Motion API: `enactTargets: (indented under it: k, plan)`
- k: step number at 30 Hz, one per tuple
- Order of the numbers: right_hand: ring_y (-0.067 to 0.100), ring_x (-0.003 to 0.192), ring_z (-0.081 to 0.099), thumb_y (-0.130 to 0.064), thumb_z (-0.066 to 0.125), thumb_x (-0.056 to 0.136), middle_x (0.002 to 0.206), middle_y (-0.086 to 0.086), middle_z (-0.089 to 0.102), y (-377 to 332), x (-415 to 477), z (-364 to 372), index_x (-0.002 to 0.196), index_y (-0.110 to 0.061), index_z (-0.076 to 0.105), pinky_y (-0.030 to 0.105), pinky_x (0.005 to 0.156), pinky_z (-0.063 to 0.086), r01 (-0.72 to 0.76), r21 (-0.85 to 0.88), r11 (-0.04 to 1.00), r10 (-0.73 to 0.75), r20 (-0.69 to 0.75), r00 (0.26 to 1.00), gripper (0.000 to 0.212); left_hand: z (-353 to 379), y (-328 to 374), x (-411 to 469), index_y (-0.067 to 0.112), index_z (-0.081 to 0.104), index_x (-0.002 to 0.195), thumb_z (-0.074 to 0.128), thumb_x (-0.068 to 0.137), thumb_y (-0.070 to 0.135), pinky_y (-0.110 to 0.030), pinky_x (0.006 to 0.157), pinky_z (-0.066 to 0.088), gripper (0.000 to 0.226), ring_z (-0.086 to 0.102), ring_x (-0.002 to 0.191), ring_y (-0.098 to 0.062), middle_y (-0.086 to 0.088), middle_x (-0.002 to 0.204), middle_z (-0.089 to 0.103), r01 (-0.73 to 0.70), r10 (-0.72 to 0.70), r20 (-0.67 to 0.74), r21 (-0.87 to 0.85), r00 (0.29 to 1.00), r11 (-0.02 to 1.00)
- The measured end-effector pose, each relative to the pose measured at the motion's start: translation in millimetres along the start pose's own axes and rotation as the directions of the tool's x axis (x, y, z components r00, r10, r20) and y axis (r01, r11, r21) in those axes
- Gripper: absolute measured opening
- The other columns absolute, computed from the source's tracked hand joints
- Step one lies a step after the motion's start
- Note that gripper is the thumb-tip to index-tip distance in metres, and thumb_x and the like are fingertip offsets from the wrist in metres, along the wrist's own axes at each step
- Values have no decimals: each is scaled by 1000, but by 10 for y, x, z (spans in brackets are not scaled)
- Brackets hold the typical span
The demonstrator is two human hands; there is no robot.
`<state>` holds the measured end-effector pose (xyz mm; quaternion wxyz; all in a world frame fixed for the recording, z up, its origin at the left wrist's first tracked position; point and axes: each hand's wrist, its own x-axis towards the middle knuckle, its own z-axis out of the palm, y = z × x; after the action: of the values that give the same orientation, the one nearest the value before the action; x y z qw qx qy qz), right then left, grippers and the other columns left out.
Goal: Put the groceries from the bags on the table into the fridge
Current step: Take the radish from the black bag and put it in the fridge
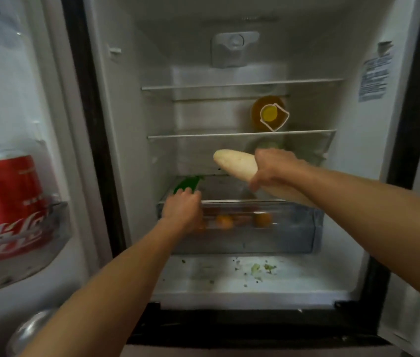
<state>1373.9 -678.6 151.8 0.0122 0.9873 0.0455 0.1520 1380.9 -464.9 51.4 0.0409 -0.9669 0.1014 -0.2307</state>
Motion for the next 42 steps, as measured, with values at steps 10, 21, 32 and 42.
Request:
enactTargets:
  k: [10,21,32,42]
  plan:
    - [32,93,62,-44,72,79,112,14,62,212,1110,513,115,-5,63,37,79,51,-245,214,946,171,313,934,55,504,-135,860,11,50,126,46,95,33,-47,98,39,38,42,123,-36,-16,133,45,140,-135,71,-74,988,987]
    - [35,112,60,-35,62,93,125,17,58,119,1925,886,129,-2,53,41,90,48,-276,365,889,130,377,917,50,873,-174,1537,13,57,117,48,90,28,-49,94,44,32,51,113,-37,-14,124,56,185,-189,124,43,974,982]
    - [31,113,59,-44,75,78,128,14,60,70,2361,1242,125,-5,61,28,79,42,-251,428,869,175,209,962,62,990,-197,1581,12,60,117,53,88,25,-51,93,40,33,48,114,-38,-15,127,51,179,-188,78,114,979,977]
    - [28,89,60,-57,67,80,122,13,62,160,2078,1128,126,-9,56,34,73,47,-247,336,909,198,175,965,68,949,-215,1555,12,60,118,53,89,34,-48,94,41,37,50,115,-36,-15,124,55,162,-172,101,98,980,982]
